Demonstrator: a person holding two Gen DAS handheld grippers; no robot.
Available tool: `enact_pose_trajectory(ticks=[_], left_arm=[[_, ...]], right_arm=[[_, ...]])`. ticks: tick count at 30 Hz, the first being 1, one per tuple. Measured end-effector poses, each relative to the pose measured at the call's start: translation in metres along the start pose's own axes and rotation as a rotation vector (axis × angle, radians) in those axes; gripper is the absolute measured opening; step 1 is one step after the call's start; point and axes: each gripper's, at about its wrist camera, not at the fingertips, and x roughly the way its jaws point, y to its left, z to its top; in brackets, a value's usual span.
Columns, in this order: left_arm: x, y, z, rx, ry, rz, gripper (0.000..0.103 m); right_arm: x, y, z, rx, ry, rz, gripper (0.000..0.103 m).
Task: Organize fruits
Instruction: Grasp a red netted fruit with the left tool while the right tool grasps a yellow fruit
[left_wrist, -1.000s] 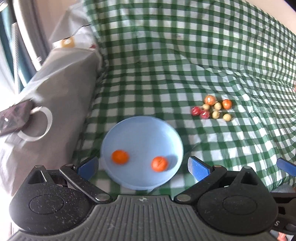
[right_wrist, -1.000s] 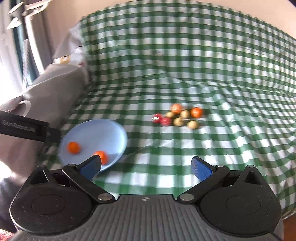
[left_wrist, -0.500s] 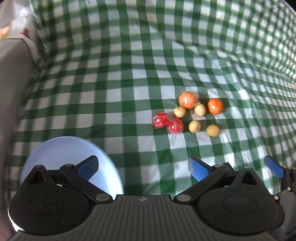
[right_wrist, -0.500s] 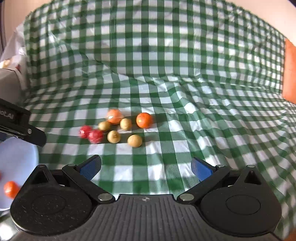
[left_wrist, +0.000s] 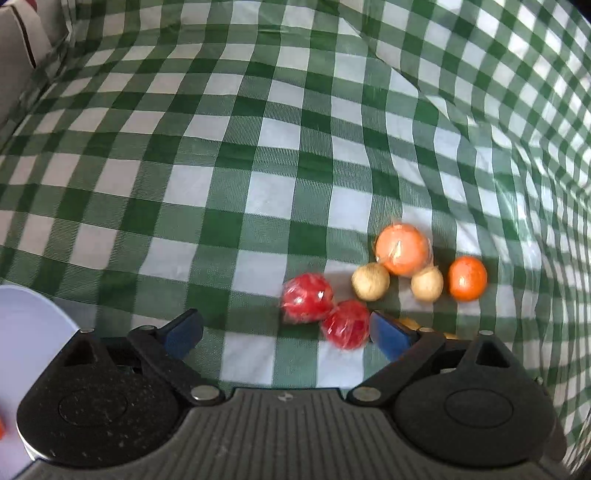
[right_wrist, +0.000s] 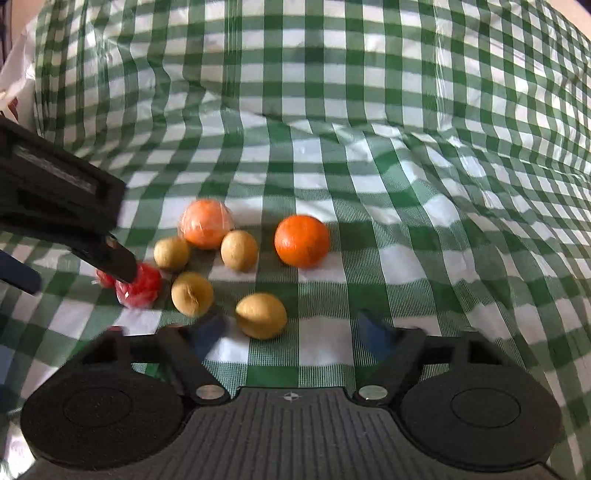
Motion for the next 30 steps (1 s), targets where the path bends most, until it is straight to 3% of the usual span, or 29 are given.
enact_pose_trajectory(ticks=[5,11,12,14,15,19,23,30], left_arm=[[0.01,-0.005,0.004,-0.056,0.007,-0.036,0.09],[0.001,-0.005,-0.008,-0.031,-0.015,-0.057,0.082],[-0.002,-0.001,-0.01,-0.035,-0.009,-0.075,0.08],[-0.007,0.005,-0.016,-0.027,0.004,-0.097,0.08],[-0.009,0.007,-0.019,-0.017,0.002,-0.103,0.08],[-0.012,0.009,-0.023,0.002,-0.01,-0.1,0.084],[-0.012,0.006,-0.017,-0.019,-0.01,-0.159,0.085],[-0.001,-0.004,-0.011,-0.006,-0.026,-0.143,0.085]], right_arm=[[-0.003,0.002,-0.003,-0.019,-0.016,0.009,0.072],[-0.005,0.005,-0.003,-0.043,-0.02,0.015,0.074],[-0.006,0.004,-0.002,-0.043,-0.016,0.02,0.07],[-0.009,0.003,0.0,-0.046,-0.009,0.03,0.034],[-0.014,0.004,0.001,-0.055,-0.001,0.026,0.03],[-0.026,0.003,-0.002,-0.041,0.031,0.027,0.03],[-0.027,0.004,-0.004,-0.047,0.022,0.023,0.031],[-0.021,0.0,0.0,-0.035,0.017,0.022,0.032]])
